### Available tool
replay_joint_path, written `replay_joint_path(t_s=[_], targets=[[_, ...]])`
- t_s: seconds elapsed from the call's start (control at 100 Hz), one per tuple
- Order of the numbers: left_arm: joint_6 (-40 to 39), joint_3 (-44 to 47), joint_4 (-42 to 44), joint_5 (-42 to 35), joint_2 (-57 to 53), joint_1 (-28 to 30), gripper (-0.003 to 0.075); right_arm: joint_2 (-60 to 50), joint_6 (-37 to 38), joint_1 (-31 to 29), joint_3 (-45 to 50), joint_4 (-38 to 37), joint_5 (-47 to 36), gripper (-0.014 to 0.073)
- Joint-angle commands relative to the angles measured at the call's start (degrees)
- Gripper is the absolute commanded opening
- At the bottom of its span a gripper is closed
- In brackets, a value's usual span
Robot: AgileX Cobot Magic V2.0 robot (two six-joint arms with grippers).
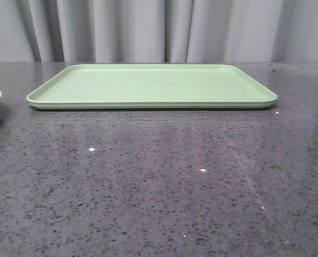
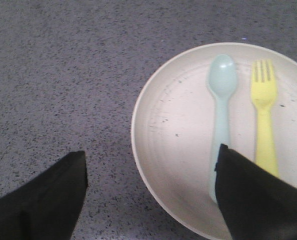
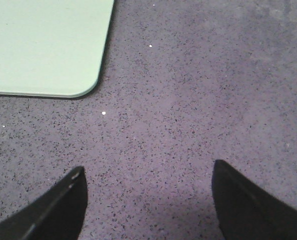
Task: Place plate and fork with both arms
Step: 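Open the left gripper and lower it onto the white plate's rim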
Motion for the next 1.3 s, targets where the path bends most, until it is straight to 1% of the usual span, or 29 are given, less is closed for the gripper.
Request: replay_joint_path(t_s=[0.0,0.06,0.11,0.2,0.38,0.48,0.56,0.81,1.11,1.29], targets=[[-0.7,-1.9,0.9,-5.2,2.1,3.4,0.0524,0.5,-0.5,-0.3,-2.0,-0.3,-3.4,0.0527],[1.3,-1.9,-0.3,-6.3,4.0,6.0,0.0524,0.5,-0.5,-0.3,-2.0,-0.3,-3.4,0.0527],[3.3,-1.9,-3.4,-7.3,5.5,7.7,0.0524,0.5,-0.5,-0.3,-2.0,-0.3,-3.4,0.0527],[6.0,-1.9,-7.7,-9.3,8.3,9.5,0.0524,0.5,-0.5,-0.3,-2.0,-0.3,-3.4,0.0527],[8.8,-1.9,-10.4,-10.4,14.2,10.8,0.0524,0.5,-0.5,-0.3,-2.0,-0.3,-3.4,0.0527],[12.1,-1.9,-13.7,-11.5,17.2,11.1,0.0524,0.5,-0.5,-0.3,-2.0,-0.3,-3.4,0.0527],[13.1,-1.9,-15.6,-12.8,19.2,11.1,0.0524,0.5,-0.5,-0.3,-2.0,-0.3,-3.3,0.0527],[13.2,-1.9,-15.7,-14.5,24.2,11.1,0.0524,0.5,-0.5,-0.3,-2.0,-0.3,-3.3,0.0527],[13.2,-1.9,-15.7,-15.9,26.2,11.1,0.0524,0.5,-0.5,-0.3,-2.0,-0.3,-3.2,0.0527],[13.9,-1.9,-16.2,-15.9,28.3,13.0,0.0524,0.5,-0.5,-0.3,-2.0,-0.3,-3.2,0.0527]])
